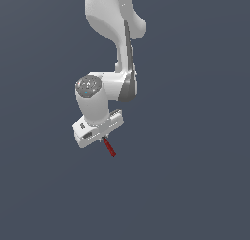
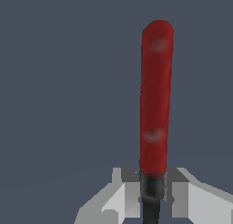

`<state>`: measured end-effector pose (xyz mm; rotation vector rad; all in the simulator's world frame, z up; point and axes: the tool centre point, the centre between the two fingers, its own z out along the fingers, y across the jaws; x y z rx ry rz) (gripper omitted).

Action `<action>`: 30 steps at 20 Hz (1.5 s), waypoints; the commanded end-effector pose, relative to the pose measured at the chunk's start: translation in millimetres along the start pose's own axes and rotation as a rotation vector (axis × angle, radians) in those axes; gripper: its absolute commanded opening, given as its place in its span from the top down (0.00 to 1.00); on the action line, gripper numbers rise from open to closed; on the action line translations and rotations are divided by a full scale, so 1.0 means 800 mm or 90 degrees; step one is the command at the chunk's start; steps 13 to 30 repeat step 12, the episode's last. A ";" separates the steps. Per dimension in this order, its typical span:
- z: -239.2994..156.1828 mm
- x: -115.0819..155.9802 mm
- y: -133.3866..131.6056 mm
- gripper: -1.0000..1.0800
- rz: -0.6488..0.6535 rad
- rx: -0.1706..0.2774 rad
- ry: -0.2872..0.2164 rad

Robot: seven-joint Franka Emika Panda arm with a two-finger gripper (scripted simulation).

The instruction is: Pick up the object and move it to a goal position.

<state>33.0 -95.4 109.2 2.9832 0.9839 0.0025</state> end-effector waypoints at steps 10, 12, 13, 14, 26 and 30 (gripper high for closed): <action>-0.038 -0.020 0.060 1.00 -0.001 0.001 -0.001; -0.039 -0.021 0.061 1.00 -0.001 0.001 -0.001; -0.039 -0.021 0.061 1.00 -0.001 0.001 -0.001; -0.039 -0.021 0.061 1.00 -0.001 0.001 -0.001; -0.039 -0.021 0.061 1.00 -0.001 0.001 -0.001; -0.039 -0.021 0.061 1.00 -0.001 0.001 -0.001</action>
